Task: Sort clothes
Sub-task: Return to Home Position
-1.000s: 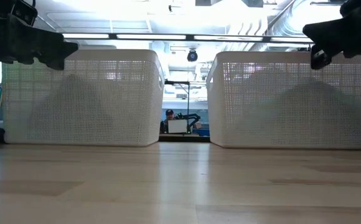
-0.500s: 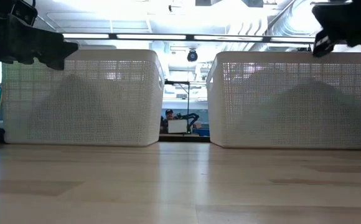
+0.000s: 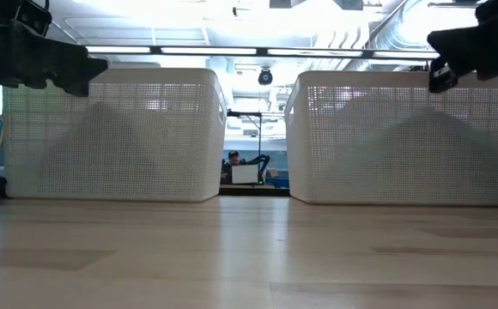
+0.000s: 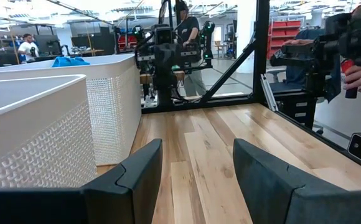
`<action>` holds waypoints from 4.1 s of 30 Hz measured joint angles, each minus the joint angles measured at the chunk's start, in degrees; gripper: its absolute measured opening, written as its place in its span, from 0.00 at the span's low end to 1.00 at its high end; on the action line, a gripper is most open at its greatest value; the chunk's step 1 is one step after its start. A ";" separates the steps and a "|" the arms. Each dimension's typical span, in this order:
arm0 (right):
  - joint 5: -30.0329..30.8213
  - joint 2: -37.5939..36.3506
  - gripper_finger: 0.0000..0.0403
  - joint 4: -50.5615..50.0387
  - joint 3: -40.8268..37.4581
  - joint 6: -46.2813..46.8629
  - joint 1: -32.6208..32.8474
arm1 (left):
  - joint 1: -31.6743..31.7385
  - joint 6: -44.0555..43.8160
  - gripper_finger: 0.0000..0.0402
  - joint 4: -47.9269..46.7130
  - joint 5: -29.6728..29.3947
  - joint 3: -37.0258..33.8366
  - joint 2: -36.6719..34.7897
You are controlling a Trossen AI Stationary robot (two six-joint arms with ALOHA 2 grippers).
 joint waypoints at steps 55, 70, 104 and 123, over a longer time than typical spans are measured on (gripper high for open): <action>-3.37 0.27 0.00 -7.18 -0.02 3.33 -4.00 | 0.00 0.00 0.46 -0.07 0.00 0.02 0.00; -3.39 0.27 0.00 -7.17 -0.02 3.33 -4.00 | 0.00 0.00 0.46 -0.07 0.00 0.02 0.00; -3.39 0.27 0.00 -7.15 -0.02 3.33 -4.00 | 0.00 0.00 0.46 -0.07 0.00 0.02 0.00; -3.39 0.27 0.00 -7.15 -0.02 3.33 -4.00 | 0.00 0.00 0.46 -0.07 0.00 0.02 0.00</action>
